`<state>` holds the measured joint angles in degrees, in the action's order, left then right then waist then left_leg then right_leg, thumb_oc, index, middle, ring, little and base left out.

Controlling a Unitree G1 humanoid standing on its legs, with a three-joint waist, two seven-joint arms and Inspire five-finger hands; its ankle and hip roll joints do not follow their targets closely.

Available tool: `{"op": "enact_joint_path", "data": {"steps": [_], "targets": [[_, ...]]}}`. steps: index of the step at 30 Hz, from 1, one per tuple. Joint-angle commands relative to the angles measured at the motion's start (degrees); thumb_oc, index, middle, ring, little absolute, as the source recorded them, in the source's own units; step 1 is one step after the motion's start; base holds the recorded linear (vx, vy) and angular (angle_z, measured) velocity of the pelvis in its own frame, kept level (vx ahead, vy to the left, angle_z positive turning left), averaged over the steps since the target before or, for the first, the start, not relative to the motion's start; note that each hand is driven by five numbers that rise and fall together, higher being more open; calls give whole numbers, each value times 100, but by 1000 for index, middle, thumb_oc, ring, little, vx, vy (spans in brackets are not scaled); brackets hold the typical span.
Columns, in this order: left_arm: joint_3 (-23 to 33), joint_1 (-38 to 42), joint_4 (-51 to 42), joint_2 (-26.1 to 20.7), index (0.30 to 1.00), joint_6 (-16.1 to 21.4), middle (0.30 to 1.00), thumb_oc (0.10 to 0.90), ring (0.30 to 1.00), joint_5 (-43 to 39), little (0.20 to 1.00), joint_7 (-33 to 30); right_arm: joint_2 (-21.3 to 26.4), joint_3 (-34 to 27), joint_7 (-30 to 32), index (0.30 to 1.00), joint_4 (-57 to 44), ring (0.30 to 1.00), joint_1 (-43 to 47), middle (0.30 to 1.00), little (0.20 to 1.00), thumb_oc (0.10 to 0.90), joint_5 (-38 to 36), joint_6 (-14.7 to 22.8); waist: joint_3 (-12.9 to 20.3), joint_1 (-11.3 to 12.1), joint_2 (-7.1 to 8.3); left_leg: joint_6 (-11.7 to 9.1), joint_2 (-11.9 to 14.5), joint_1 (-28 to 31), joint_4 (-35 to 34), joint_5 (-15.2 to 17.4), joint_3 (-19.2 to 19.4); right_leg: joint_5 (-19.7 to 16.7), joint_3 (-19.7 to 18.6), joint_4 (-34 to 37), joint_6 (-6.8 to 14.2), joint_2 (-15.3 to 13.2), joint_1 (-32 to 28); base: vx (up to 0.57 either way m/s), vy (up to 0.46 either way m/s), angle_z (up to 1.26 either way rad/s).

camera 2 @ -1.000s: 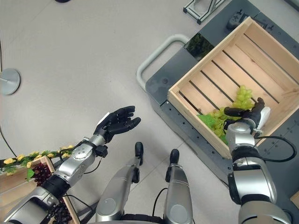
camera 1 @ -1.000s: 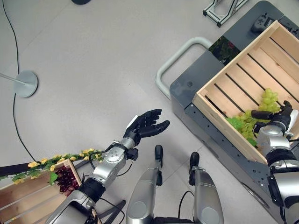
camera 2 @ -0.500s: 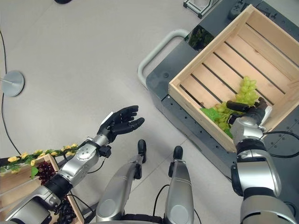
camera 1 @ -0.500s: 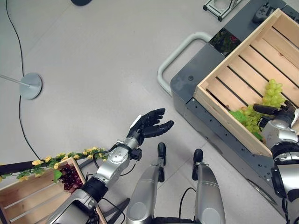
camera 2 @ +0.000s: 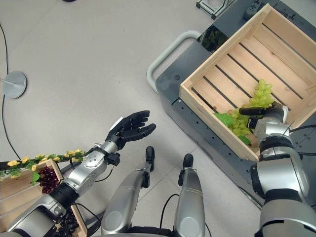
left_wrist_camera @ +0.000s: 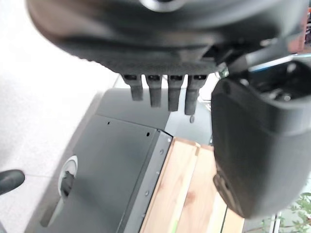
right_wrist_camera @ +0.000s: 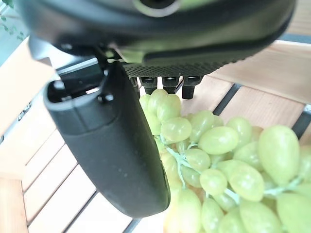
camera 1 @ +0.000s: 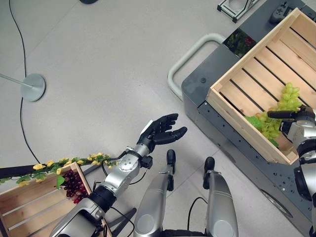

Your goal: Pick up the fruits from the basket on one side to the basket on the other side

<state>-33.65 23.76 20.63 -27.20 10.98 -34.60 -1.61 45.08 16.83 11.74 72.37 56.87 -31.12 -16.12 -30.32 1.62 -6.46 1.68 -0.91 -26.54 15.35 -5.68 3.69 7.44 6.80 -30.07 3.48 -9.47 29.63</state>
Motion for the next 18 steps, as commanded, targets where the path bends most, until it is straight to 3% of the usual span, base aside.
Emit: {"op": "enact_joint_path", "data": {"steps": [1, 3, 7, 11, 18], "targets": [[127, 353, -438, 79, 900, 445, 900, 800, 900, -18, 900, 109, -669, 413, -1220, 900, 25, 900, 156, 900, 900, 800, 455, -222, 53, 275, -67, 116, -374, -167, 1113, 1081, -32, -460, 188, 200, -306, 46, -125, -15, -12, 7], [128, 381, -407, 74, 900, 441, 900, 800, 900, -39, 900, 92, -713, 590, -989, 300, -58, 300, 274, 300, 300, 400, 907, -112, 53, 283, -60, 118, -363, -169, 1100, 1067, -33, -464, 190, 181, -306, 53, -107, -8, -4, 2], [126, 406, -343, 102, 900, 446, 900, 800, 900, -53, 900, 48, -724, 801, -430, 300, -197, 300, 501, 300, 300, 400, 1242, -30, 53, 288, -52, 124, -351, -138, 1054, 1045, -34, -462, 168, 175, -301, 84, -118, 0, 0, 0], [123, 361, -297, 135, 900, 533, 900, 800, 900, -70, 900, 10, -689, 741, 564, 300, -412, 300, 646, 300, 300, 400, 1517, -99, 53, 276, -65, 119, -342, -37, 1006, 1046, -49, -437, 123, 176, -284, 88, -202, -8, 35, 2], [119, 268, -362, 146, 900, 539, 900, 800, 900, -43, 900, -65, -544, 459, 1457, 300, -543, 300, 554, 300, 300, 400, 1410, 78, 53, 251, -92, 128, -358, 139, 999, 1114, -48, -389, 99, 203, -276, 52, -383, 4, 40, 3]]}}
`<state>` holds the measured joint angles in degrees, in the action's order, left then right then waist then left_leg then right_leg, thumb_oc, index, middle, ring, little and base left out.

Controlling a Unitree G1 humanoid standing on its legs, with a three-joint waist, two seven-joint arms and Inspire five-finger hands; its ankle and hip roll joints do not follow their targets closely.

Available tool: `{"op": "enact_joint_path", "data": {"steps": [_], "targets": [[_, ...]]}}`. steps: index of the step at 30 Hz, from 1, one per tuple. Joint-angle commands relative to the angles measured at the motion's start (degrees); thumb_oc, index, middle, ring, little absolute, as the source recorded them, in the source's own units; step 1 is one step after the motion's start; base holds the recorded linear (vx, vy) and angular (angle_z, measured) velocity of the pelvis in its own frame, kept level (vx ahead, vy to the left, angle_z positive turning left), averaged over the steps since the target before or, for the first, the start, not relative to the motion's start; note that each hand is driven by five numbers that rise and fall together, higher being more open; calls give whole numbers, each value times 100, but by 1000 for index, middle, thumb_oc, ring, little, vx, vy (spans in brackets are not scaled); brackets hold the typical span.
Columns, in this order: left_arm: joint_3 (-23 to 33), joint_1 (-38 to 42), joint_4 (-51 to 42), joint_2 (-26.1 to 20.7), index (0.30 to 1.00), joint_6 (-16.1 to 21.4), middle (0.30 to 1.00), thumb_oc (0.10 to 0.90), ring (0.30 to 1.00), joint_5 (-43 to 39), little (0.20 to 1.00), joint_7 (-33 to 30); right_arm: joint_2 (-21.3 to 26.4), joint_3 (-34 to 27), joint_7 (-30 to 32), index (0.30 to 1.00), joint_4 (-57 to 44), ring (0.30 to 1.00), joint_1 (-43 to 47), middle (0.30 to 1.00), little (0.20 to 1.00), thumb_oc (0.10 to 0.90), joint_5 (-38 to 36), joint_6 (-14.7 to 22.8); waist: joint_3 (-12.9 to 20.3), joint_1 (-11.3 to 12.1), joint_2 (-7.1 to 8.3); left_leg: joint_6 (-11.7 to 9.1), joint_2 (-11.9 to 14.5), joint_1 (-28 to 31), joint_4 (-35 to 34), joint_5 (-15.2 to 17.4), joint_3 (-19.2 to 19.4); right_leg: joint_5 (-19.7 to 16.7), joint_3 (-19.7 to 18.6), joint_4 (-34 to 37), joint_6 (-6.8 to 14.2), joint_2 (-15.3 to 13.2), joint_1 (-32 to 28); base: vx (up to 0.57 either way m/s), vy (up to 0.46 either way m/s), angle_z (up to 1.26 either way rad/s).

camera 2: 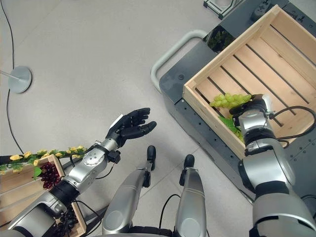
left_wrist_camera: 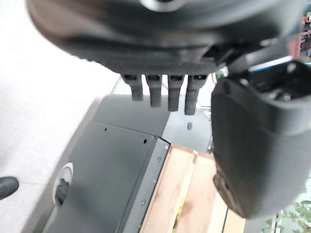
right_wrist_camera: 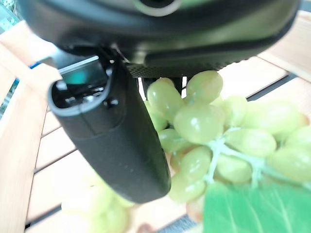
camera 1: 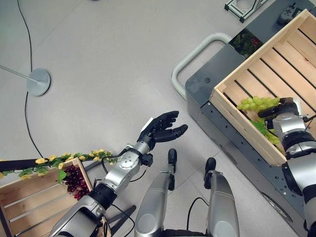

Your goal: Pick up the fruits from the basket on one side to the basket on the other side

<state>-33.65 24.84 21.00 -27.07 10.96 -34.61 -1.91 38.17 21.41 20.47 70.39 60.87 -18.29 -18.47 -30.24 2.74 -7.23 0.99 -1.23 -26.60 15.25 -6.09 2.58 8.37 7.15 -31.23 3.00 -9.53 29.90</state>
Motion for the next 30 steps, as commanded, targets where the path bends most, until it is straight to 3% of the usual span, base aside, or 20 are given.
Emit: {"op": "enact_joint_path", "data": {"steps": [1, 9, 13, 19, 22, 30], "targets": [[116, 150, -401, 131, 900, 545, 900, 800, 900, -37, 900, -52, 172, -7, 626, 300, -373, 300, 142, 300, 300, 400, 147, 322, 45, 136, -14, 199, -329, 161, 1009, 1161, 63, -479, 68, 325, -228, 53, -428, 1, 33, 2], [144, -16, -380, 56, 900, 684, 900, 800, 900, -31, 900, -75, 410, -2, 1090, 300, -712, 300, -46, 300, 300, 400, 392, 581, 45, 71, 65, 201, -288, 588, 894, 1216, 133, -492, 44, 515, -211, 32, -845, -5, 34, 1], [244, -87, -468, 33, 900, 625, 900, 800, 900, -14, 900, -54, 477, -229, 1459, 300, -1165, 300, -347, 300, 300, 400, 338, 1003, 60, 32, 200, 173, -204, 970, 764, 1232, 167, -538, 64, 757, -191, 11, -1290, 10, 1, -1], [354, -455, -552, -2, 900, 415, 900, 800, 900, 30, 900, 134, 512, -655, 1614, 300, -2064, 300, -1175, 300, 300, 400, 161, 1373, 435, -13, 393, 99, -92, 1508, 451, 1246, 153, -584, 72, 1241, -150, 32, -1936, 108, -8, -5], [443, -719, -608, -106, 900, 317, 900, 800, 900, 35, 900, 418, 561, -900, 1507, 300, -2446, 300, -1630, 300, 300, 400, -47, 1693, 733, -8, 489, 75, -59, 1851, 175, 1220, 150, -604, 69, 1549, -101, 42, -2306, 136, -37, -4], [596, -929, -664, -180, 900, 114, 900, 800, 900, -94, 900, 1032, 392, -1229, 1158, 300, -3011, 300, -2081, 300, 300, 400, -623, 2028, 1234, -8, 636, 44, 7, 2382, -224, 1171, 139, -628, 77, 1944, -54, 112, -2861, 100, -22, 4]]}}
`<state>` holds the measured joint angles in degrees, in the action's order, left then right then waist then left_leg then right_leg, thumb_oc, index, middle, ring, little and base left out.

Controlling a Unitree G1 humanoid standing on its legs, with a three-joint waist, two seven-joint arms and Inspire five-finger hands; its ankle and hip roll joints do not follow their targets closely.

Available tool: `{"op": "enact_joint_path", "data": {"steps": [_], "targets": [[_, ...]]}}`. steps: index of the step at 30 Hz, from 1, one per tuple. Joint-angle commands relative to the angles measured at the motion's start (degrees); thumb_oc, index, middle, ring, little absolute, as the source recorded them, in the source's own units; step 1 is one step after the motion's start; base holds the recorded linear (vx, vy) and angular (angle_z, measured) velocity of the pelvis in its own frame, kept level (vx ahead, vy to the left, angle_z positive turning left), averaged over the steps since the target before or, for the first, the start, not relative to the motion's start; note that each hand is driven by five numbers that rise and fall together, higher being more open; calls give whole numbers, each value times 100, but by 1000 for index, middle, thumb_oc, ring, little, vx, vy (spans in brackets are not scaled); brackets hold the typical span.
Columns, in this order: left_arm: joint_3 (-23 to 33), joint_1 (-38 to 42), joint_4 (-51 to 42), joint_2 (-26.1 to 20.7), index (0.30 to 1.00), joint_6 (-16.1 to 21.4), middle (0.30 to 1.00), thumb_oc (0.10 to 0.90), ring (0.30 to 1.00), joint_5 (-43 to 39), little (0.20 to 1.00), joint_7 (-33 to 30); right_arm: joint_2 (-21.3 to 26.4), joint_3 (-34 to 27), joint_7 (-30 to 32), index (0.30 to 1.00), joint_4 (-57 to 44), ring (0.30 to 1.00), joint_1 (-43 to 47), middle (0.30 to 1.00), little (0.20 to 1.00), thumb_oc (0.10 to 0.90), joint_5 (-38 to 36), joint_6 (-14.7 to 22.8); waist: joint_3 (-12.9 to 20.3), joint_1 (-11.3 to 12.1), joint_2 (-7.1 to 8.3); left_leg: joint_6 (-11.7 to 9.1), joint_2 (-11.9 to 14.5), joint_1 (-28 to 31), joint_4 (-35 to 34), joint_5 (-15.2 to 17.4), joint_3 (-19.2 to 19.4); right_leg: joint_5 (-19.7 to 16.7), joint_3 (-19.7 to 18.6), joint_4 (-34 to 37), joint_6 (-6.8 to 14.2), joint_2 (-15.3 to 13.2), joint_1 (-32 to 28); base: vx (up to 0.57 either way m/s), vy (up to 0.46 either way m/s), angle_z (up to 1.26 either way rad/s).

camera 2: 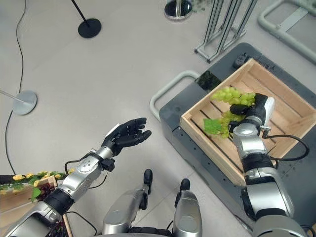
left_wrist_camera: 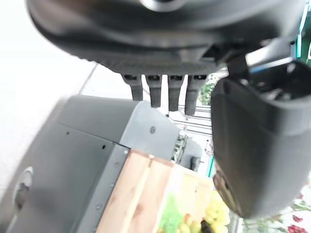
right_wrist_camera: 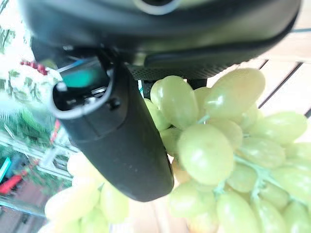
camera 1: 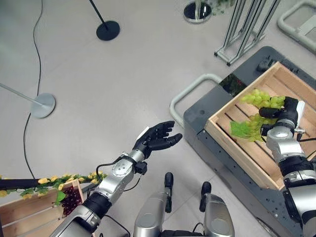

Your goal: Pick up the fruits from the basket on one side to the basket on the other side

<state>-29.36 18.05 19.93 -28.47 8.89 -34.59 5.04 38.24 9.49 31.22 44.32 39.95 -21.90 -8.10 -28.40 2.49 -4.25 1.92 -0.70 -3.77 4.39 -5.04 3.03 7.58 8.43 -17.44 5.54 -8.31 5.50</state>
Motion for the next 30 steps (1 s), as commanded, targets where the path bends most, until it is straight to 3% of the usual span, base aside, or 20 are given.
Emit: {"op": "enact_joint_path", "data": {"steps": [1, 14, 30], "targets": [[168, -275, -575, -36, 900, 305, 900, 800, 900, -84, 900, 422, 340, -67, 1, 300, -456, 300, -24, 300, 300, 400, -344, 1058, 1130, 18, 363, -56, -33, 158, 818, 1055, 85, -555, -58, 600, -307, 4, -477, 92, -9, -1], [39, -55, -879, -109, 900, -20, 900, 800, 900, 124, 900, 982, 35, -3, -853, 300, -1029, 300, -9, 300, 300, 400, -957, 1400, 1911, 53, 538, -99, 68, 736, 47, 811, -36, -748, -101, 1178, -240, 128, -955, 56, -4, 0], [390, 834, -1396, -299, 900, 4, 900, 800, 900, 926, 900, 176, -288, 473, -977, 300, -2129, 300, 349, 300, 300, 400, -449, 1228, 2330, 320, 590, -262, 129, 946, -847, 356, -385, -999, 371, 1911, -97, 62, -1300, 16, 11, 13]]}}
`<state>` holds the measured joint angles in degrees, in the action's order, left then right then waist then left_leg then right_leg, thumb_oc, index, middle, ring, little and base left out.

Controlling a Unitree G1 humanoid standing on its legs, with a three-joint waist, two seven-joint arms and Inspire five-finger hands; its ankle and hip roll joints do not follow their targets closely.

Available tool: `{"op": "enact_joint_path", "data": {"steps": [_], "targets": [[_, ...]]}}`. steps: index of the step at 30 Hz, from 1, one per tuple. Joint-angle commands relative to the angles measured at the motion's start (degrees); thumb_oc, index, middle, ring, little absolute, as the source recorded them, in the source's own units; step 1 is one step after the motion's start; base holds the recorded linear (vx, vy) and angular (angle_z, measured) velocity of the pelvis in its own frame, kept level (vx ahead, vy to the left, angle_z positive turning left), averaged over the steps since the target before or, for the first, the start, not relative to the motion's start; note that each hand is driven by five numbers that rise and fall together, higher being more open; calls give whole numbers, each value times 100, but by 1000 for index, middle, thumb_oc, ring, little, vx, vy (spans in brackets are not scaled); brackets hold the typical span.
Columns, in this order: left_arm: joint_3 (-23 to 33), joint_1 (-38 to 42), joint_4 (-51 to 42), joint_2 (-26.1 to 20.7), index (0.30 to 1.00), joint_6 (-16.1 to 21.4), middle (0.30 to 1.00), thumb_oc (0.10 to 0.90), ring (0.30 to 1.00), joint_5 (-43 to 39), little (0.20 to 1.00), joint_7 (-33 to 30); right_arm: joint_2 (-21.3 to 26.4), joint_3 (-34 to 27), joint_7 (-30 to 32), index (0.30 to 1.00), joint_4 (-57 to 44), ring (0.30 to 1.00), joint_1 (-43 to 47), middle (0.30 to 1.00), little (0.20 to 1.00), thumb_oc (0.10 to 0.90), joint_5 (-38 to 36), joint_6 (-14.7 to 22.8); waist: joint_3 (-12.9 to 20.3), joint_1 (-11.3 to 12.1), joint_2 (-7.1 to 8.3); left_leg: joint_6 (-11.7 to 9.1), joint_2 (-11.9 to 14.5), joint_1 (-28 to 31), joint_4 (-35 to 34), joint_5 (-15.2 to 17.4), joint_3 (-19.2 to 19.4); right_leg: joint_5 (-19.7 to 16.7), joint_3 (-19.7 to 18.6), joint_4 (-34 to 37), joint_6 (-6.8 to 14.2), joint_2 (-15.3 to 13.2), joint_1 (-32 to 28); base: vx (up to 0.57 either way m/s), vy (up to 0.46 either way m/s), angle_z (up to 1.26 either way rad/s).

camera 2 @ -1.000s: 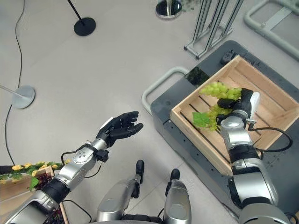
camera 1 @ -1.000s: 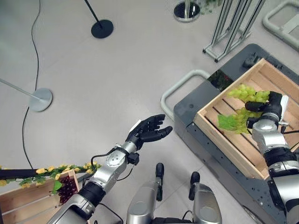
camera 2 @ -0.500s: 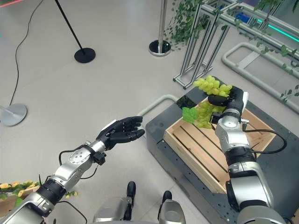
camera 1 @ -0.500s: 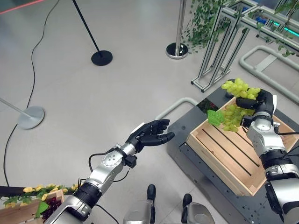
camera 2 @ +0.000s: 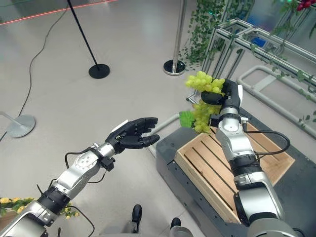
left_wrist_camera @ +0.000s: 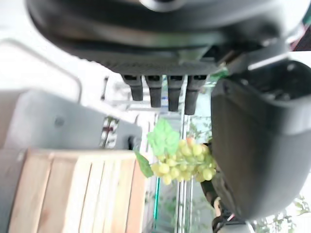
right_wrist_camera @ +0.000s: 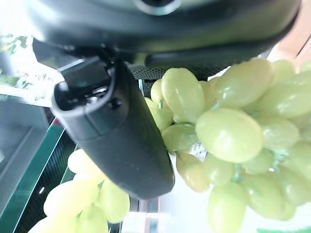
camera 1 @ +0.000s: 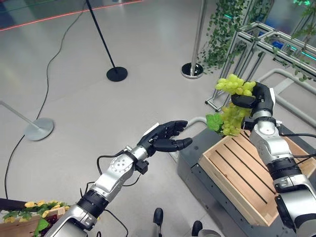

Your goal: Pick up the fruits from the basket on one side to the basket on the other side

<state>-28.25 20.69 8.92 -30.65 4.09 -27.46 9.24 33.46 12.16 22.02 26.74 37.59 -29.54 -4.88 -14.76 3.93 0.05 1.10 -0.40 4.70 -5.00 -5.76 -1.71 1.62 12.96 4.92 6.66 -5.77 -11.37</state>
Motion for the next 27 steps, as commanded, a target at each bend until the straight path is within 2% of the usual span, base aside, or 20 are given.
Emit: {"op": "enact_joint_path", "data": {"steps": [1, 8, 10, 11, 13, 14, 15, 16, 19, 20, 23, 25, 26, 27], "targets": [[320, 612, -334, -113, 900, 463, 900, 800, 900, 236, 900, -289, 166, 253, -60, 300, -366, 300, 625, 300, 300, 400, 301, 884, 981, 203, 165, -176, 87, 92, 100, 435, 65, -403, -52, -310, -205, -206, 381, 25, 41, 20], [452, 796, -556, -233, 900, 231, 900, 800, 900, 383, 900, -458, -147, 516, 21, 300, -355, 300, 753, 300, 300, 400, 457, 789, 1022, 399, 157, -55, -91, 59, 222, 512, -185, -315, 30, -473, -167, -323, 356, 23, 61, 16], [470, 838, -506, -268, 900, 288, 900, 800, 900, 340, 900, -527, -208, 582, 38, 300, -286, 300, 815, 300, 300, 400, 521, 789, 1024, 444, 138, 4, -145, 77, 204, 505, -284, -223, 49, -673, -155, -356, 376, -1, 63, 11], [483, 870, -501, -297, 900, 286, 900, 800, 900, 301, 900, -524, -234, 612, 72, 300, -265, 300, 845, 300, 300, 400, 552, 776, 1020, 459, 128, 50, -180, 71, 209, 496, -333, -169, 43, -904, -146, -384, 416, -2, 50, 7], [496, 892, -524, -419, 900, 360, 900, 800, 900, 288, 900, -486, -247, 661, 146, 300, -233, 300, 841, 300, 300, 400, 523, 831, 929, 436, 107, 179, -303, 55, 271, 456, -524, -401, -135, -1765, -79, -414, 782, -12, 31, 30], [490, 889, -578, -457, 900, 361, 900, 800, 900, 279, 900, -369, -194, 641, 214, 300, -286, 300, 773, 300, 300, 400, 487, 851, 861, 377, 102, 219, -345, 50, 287, 423, -688, -452, -432, -2064, -93, -301, 1011, -9, -23, 44], [477, 894, -584, -474, 900, 379, 900, 800, 900, 255, 900, -313, -164, 629, 236, 300, -301, 300, 745, 300, 300, 400, 474, 864, 845, 347, 103, 226, -356, 43, 289, 408, -763, -446, -565, -2048, -117, -236, 1051, 4, -144, 72], [393, 951, -572, -501, 900, 455, 900, 800, 900, 136, 900, -138, -37, 577, 329, 300, -381, 300, 628, 300, 300, 400, 456, 901, 816, 214, 111, 229, -409, -5, 307, 352, -1032, -369, -1043, -1679, -239, 55, 1068, 9, -165, 78], [288, 1127, -461, -405, 900, 438, 900, 800, 900, 24, 900, -7, 103, 463, 316, 300, -540, 300, 500, 300, 300, 400, 474, 859, 811, -10, 134, 211, -470, -34, 291, 356, -1297, -508, -1651, -960, -317, 319, 1038, 22, -168, 121], [257, 1178, -409, -360, 900, 395, 900, 800, 900, -37, 900, -16, 110, 454, 286, 300, -535, 300, 525, 300, 300, 400, 456, 846, 802, -44, 130, 203, -458, -45, 305, 374, -1306, -486, -1732, -977, -324, 377, 1056, -18, -223, 112], [195, 1220, -202, -110, 900, 187, 900, 800, 900, -297, 900, 27, 54, 518, 31, 300, -388, 300, 796, 300, 300, 400, 441, 828, 849, 4, 194, 64, -328, -113, 251, 316, -1262, -521, -1631, -635, -340, 408, 916, -22, -197, 120], [204, 1067, -208, 15, 900, 89, 900, 800, 900, -757, 900, 169, 58, 548, -84, 300, -448, 300, 790, 300, 300, 400, 504, 828, 925, 70, 216, -23, -234, -200, 171, 199, -1207, -525, -1575, -391, -389, 473, 750, 16, -144, 16], [194, 1018, -203, 66, 900, 52, 900, 800, 900, -947, 900, 274, 102, 568, -96, 300, -487, 300, 763, 300, 300, 400, 516, 808, 952, 79, 228, -43, -234, -210, 206, 244, -1175, -486, -1557, -326, -416, 490, 670, 9, -75, 17], [189, 1016, -197, 127, 900, -17, 900, 800, 900, -1058, 900, 352, 158, 558, -119, 300, -492, 300, 733, 300, 300, 400, 510, 820, 969, 45, 252, -79, -240, -298, 422, 351, -986, -472, -1458, -307, -430, 461, 658, -13, -25, 26]]}}
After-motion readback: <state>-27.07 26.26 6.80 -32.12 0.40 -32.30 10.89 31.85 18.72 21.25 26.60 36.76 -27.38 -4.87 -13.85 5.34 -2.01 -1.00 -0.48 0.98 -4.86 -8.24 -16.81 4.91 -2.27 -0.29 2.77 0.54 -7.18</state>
